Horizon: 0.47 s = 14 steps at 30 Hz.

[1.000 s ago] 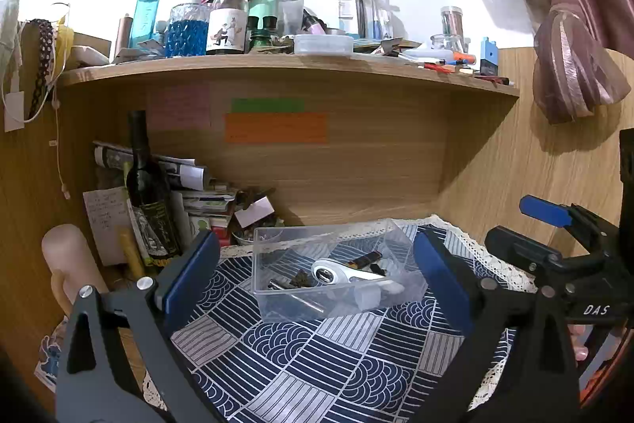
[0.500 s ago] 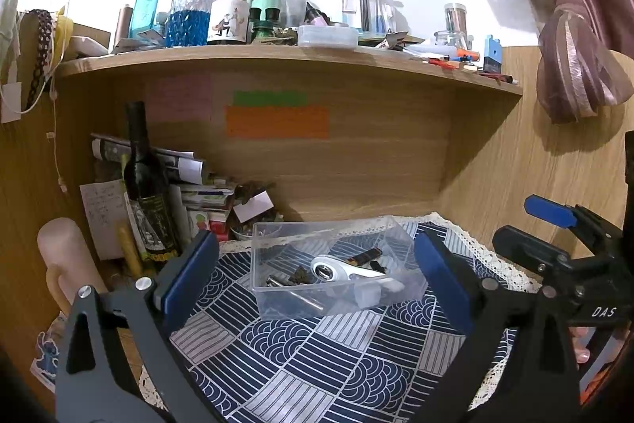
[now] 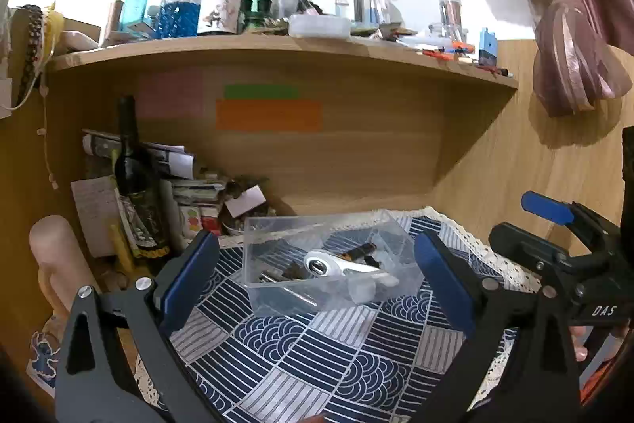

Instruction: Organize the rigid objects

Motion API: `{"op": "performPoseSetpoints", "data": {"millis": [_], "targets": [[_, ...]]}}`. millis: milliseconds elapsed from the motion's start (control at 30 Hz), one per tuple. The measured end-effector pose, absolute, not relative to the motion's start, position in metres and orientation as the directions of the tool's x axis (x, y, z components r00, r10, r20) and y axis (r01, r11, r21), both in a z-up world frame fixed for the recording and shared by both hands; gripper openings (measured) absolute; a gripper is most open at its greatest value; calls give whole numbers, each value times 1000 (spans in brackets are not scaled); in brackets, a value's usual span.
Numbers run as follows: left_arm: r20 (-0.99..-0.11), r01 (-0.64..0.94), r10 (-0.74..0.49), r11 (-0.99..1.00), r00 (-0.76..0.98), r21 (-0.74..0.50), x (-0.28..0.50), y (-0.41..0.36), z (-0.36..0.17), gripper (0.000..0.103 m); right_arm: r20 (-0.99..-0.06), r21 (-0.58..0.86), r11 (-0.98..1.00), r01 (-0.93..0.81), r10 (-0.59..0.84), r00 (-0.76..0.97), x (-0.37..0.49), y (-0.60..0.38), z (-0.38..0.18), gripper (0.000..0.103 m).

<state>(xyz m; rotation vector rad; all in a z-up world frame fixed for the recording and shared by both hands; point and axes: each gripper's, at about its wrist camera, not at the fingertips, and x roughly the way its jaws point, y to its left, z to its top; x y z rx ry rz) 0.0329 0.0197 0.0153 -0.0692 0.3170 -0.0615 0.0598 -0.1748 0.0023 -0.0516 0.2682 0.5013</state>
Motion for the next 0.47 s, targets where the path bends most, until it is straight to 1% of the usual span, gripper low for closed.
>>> {"op": "performPoseSetpoints", "data": {"millis": [467], "targets": [[-322,64,-93,993,942,-100,38,23,11,100,-289,20,880,-475,460,840,67,-171,-2,101]]}}
